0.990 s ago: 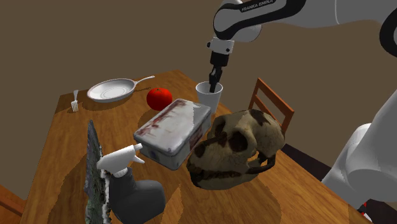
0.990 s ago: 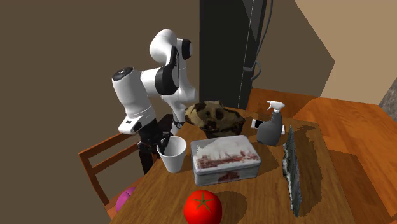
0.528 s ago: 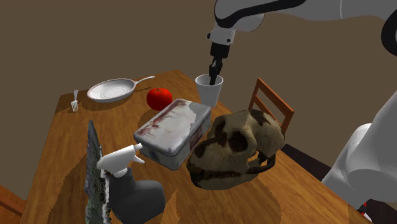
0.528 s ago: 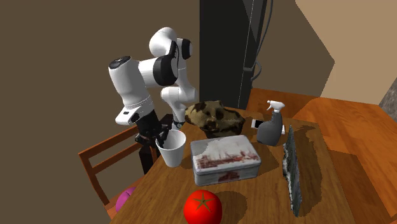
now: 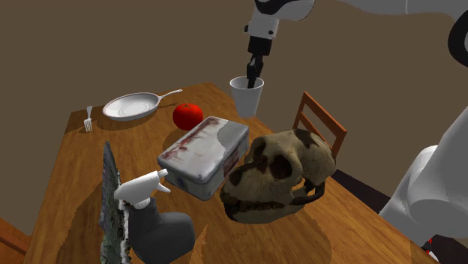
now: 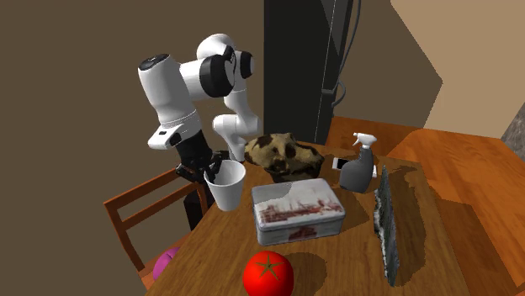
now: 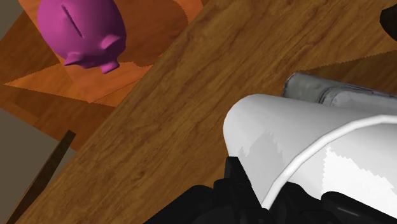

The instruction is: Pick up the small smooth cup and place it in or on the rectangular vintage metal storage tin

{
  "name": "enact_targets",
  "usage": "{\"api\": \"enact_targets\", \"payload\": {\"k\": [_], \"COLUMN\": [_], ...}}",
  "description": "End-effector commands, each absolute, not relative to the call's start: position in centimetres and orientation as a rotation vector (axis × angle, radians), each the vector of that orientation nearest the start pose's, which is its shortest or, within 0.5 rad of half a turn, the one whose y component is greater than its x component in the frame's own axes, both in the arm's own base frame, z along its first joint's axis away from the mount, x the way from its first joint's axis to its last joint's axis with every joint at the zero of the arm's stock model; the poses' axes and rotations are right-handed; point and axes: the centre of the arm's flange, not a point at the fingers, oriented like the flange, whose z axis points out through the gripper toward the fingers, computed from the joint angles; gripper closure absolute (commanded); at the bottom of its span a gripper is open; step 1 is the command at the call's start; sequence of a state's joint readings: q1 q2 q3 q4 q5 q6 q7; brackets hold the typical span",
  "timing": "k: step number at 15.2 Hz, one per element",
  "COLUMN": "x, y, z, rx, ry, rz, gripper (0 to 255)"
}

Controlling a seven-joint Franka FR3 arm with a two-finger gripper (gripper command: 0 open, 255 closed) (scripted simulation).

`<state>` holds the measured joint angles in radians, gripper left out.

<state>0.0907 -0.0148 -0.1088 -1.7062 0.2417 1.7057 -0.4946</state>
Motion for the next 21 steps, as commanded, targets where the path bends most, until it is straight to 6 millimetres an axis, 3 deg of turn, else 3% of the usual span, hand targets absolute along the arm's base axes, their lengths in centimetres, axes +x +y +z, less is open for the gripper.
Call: {"api": "enact_targets", "payload": {"k": [1, 16, 21], "x": [55.9, 55.9, 54.7], "y": [1.2, 1.2, 7.6], "z": [59.3, 66.9, 67.9], "rx": [-2.838, -2.838, -2.838], "ry": [-0.643, -0.643, -0.643], "rz": [-0.109, -0.109, -0.109], "gripper": [255, 255, 255]}}
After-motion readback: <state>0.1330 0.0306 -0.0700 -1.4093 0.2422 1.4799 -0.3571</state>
